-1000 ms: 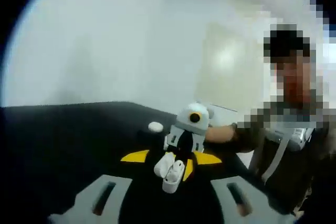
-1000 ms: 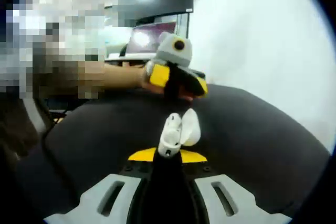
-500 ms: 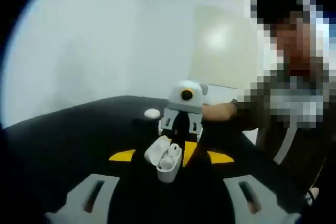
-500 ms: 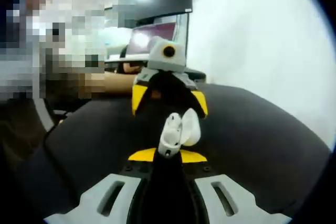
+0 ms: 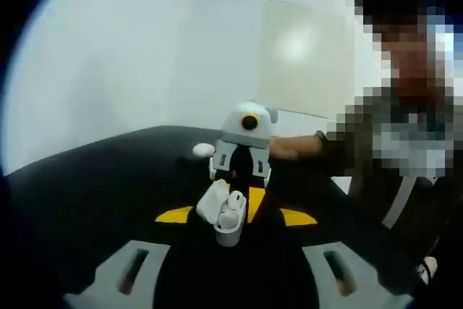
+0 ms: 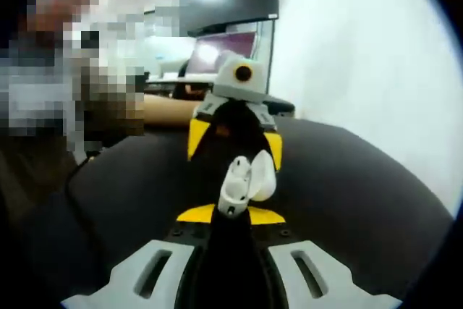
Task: Pick up three earphones and place each one into its charging case using tactile feedback, ensure that each earphone is properly inserted and securely positioned inside the case.
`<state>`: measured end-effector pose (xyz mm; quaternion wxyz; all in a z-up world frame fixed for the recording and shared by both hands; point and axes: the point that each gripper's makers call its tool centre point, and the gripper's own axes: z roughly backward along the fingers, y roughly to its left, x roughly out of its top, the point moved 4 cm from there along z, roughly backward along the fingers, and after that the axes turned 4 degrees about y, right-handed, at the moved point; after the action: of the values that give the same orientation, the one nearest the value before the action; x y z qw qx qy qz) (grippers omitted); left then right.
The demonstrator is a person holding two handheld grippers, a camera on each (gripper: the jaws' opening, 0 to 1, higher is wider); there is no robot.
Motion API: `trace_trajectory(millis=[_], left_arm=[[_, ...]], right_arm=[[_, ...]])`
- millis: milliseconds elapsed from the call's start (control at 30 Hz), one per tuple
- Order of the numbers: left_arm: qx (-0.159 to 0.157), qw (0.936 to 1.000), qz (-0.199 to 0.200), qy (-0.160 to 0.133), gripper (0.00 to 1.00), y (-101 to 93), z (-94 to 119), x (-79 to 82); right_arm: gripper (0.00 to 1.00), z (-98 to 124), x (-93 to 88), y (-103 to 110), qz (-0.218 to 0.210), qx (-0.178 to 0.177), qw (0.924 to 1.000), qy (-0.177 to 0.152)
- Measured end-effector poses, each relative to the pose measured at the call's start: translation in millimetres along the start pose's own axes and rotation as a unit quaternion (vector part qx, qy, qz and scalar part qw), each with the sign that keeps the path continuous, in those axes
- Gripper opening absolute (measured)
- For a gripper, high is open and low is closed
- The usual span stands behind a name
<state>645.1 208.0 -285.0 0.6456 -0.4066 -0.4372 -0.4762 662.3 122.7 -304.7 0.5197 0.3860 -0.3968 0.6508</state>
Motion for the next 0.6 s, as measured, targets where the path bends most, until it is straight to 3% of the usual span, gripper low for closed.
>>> trace_trajectory(millis=[200, 600], left_arm=[[-0.002, 0.9994, -0.031, 0.015, 0.44, -4.3, -0.3, -3.9], [-0.006, 0.9989, -0.046, -0.009, 0.41, -1.5, 4.8, 4.1]], right_arm=[[0.17, -1.9, 0.4, -1.6, -0.025, 0.001, 0.9997, 0.0], [0.17, -1.4, 0.3, -1.1, -0.047, 0.0, 0.9989, 0.003]])
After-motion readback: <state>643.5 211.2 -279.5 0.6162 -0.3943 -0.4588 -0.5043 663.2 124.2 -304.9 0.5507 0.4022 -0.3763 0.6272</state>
